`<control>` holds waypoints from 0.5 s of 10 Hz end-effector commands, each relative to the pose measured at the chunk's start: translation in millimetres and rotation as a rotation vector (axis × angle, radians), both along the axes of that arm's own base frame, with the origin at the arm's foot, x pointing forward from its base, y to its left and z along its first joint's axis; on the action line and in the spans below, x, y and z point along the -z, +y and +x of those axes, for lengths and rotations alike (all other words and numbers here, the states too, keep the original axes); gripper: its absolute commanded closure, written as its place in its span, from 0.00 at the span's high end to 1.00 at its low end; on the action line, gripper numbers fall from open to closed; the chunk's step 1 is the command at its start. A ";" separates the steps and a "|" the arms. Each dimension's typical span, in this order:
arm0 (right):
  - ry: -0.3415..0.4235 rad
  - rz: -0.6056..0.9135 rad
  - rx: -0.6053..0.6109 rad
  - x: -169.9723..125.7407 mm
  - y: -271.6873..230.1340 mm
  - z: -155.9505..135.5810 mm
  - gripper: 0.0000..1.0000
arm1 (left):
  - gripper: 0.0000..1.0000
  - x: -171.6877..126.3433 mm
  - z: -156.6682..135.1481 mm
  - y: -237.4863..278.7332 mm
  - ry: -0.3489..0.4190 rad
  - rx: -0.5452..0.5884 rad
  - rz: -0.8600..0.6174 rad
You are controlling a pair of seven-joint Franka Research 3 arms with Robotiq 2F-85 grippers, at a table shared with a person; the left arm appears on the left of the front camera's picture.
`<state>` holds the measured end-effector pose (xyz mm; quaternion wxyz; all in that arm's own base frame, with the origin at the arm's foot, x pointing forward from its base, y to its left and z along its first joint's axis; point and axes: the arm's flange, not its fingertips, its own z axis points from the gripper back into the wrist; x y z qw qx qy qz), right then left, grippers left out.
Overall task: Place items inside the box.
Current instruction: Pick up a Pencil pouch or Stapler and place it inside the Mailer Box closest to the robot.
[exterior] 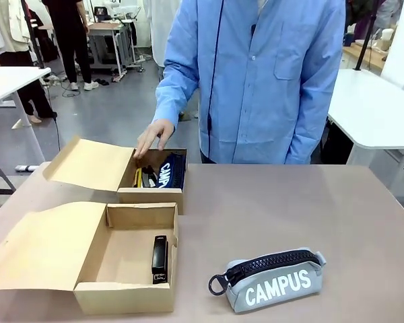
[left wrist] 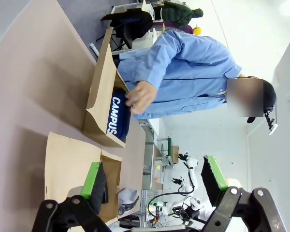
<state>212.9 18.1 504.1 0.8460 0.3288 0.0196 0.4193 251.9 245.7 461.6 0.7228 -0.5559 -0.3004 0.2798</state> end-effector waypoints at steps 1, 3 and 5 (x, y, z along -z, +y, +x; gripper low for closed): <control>-0.114 -0.178 -0.296 14.9 40.9 43.0 1.00 | 1.00 0.3 -1.1 -1.8 -0.033 -0.002 -0.003; -0.167 -0.244 -0.408 45.4 101.9 60.5 1.00 | 1.00 0.3 -1.1 -1.8 -0.033 -0.002 -0.003; -0.291 -0.184 -0.409 69.8 145.6 74.1 1.00 | 1.00 0.3 -1.1 -1.8 -0.033 -0.002 -0.003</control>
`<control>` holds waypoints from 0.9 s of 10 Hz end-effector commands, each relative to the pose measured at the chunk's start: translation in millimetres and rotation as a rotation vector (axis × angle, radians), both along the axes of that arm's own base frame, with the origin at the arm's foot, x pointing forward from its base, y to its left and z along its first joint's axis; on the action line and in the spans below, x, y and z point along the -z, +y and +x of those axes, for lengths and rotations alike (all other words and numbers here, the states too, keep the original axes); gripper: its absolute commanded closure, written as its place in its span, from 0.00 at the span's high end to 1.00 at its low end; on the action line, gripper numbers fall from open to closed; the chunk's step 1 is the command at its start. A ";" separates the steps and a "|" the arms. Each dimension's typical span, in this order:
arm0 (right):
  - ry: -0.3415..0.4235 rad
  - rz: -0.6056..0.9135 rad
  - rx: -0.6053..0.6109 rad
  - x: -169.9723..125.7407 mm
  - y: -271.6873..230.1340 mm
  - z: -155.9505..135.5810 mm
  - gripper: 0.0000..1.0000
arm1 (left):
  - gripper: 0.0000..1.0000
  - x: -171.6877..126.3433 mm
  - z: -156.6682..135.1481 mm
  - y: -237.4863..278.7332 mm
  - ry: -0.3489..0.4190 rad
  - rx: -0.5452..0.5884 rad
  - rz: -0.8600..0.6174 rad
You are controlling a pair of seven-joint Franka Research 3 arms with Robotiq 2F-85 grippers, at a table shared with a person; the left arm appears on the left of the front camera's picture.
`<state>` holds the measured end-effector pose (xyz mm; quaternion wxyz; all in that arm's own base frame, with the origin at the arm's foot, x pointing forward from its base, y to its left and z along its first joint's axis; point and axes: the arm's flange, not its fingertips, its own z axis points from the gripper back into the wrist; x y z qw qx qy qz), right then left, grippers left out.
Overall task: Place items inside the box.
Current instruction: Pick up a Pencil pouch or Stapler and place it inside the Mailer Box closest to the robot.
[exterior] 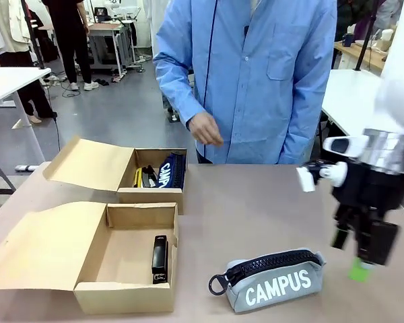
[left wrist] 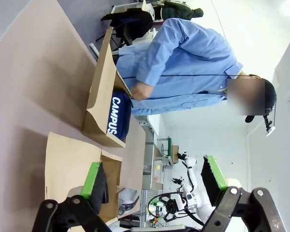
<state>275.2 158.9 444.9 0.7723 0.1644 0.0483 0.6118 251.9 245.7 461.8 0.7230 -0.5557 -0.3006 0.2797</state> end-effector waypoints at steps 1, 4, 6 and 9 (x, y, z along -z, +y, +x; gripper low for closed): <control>-0.067 0.087 -0.017 25.7 22.2 14.6 1.00 | 1.00 0.5 -1.1 -1.9 -0.033 -0.002 -0.003; -0.160 0.148 -0.087 51.9 54.7 19.6 1.00 | 1.00 0.5 -1.1 -1.9 -0.033 -0.002 -0.003; -0.051 0.083 -0.182 67.5 58.9 18.9 1.00 | 1.00 0.5 -1.1 -1.9 -0.033 -0.002 -0.003; -0.038 0.062 -0.229 95.4 57.9 16.2 1.00 | 1.00 0.5 -1.1 -1.9 -0.033 -0.002 -0.003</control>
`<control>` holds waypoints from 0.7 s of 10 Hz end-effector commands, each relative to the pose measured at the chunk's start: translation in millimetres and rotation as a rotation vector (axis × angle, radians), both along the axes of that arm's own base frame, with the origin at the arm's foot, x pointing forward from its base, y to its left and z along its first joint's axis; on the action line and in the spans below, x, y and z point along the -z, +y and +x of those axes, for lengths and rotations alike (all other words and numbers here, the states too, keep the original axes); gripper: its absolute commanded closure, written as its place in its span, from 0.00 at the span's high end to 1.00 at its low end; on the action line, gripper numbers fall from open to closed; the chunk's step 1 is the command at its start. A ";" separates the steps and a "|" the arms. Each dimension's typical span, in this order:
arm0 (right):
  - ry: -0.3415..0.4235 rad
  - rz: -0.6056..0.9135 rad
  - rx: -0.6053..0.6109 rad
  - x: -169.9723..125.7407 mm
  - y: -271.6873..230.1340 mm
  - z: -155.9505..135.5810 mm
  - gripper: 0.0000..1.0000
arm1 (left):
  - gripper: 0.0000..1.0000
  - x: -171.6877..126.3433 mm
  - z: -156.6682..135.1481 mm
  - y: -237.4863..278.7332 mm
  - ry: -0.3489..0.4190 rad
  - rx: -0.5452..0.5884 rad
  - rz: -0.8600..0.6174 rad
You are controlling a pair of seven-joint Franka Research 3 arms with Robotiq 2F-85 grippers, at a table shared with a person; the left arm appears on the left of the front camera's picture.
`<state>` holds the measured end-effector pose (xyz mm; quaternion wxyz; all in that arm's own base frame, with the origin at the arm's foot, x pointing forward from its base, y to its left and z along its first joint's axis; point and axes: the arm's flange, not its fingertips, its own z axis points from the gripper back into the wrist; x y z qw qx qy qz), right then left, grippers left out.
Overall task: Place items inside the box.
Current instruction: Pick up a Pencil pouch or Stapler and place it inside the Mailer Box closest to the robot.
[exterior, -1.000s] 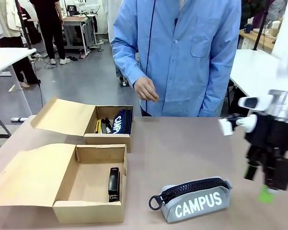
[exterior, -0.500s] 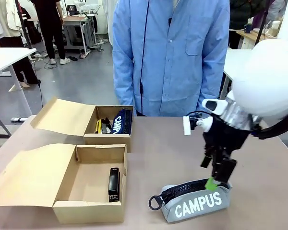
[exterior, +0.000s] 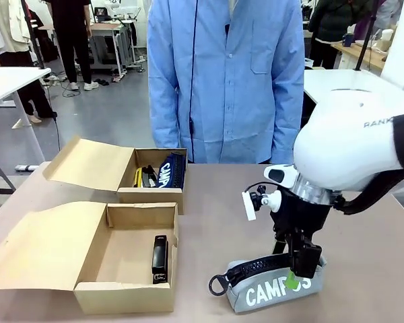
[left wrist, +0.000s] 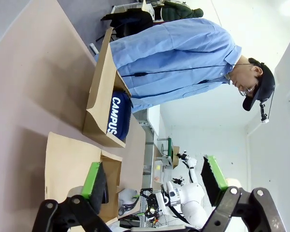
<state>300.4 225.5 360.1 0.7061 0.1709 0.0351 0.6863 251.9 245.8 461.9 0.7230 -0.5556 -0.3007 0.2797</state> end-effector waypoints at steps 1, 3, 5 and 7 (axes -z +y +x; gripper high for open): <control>-0.041 -0.006 -0.027 13.8 -9.8 -10.0 1.00 | 1.00 0.6 -1.1 -1.9 -0.033 -0.002 -0.003; -0.047 -0.008 -0.023 13.9 -10.5 -9.1 1.00 | 1.00 0.6 -1.1 -1.9 -0.033 -0.002 -0.003; -0.022 -0.030 -0.012 25.2 -11.6 -8.6 1.00 | 1.00 0.6 -1.1 -1.9 -0.033 -0.002 -0.003; 0.043 -0.042 0.000 30.9 -12.9 -8.6 0.45 | 1.00 0.6 -1.1 -1.9 -0.033 -0.002 -0.003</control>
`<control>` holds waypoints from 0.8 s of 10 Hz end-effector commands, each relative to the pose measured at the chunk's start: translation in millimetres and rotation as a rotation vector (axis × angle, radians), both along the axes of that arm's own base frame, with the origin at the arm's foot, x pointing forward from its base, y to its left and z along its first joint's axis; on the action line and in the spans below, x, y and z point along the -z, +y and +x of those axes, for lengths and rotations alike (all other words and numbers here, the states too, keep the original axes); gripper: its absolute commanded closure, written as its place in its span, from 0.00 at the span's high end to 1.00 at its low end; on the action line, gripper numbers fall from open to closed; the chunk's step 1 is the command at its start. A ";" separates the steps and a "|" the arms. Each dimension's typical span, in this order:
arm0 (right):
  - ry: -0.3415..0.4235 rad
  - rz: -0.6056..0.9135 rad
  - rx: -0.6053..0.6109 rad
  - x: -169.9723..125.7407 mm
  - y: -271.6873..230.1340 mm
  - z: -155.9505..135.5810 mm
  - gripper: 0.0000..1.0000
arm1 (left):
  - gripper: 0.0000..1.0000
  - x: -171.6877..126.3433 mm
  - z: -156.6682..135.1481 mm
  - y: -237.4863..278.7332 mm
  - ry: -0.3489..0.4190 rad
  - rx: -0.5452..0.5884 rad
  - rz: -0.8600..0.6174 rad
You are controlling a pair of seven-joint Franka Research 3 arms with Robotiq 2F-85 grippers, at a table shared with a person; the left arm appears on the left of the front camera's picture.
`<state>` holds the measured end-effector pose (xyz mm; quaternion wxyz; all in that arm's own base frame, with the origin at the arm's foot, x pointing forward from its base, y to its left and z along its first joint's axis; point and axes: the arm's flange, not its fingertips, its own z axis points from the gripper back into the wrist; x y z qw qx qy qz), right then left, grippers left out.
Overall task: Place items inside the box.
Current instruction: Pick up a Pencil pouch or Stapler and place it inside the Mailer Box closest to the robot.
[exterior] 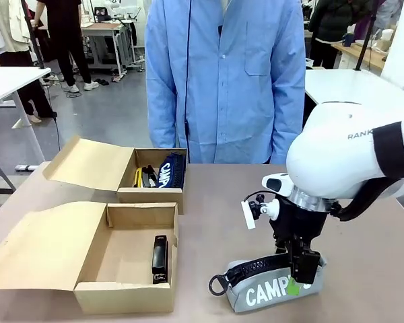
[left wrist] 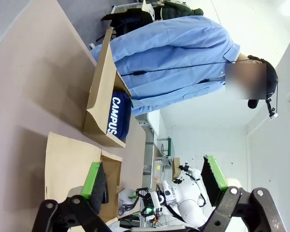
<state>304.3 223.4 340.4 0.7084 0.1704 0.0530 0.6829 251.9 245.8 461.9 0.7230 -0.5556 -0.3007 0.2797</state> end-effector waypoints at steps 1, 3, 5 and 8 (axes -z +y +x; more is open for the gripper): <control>0.030 -0.022 -0.002 10.6 -12.2 -12.5 0.44 | 1.00 0.6 -1.1 -1.9 -0.033 -0.002 -0.003; 0.018 -0.028 0.012 9.8 -15.0 -10.9 0.37 | 1.00 0.6 -1.1 -1.9 -0.033 -0.002 -0.003; 0.004 -0.032 0.032 7.9 -17.2 -11.3 0.00 | 1.00 0.6 -1.1 -1.9 -0.033 -0.002 -0.003; 0.005 -0.046 0.110 4.4 -22.1 -7.0 0.00 | 1.00 0.6 -1.1 -1.9 -0.033 -0.002 -0.003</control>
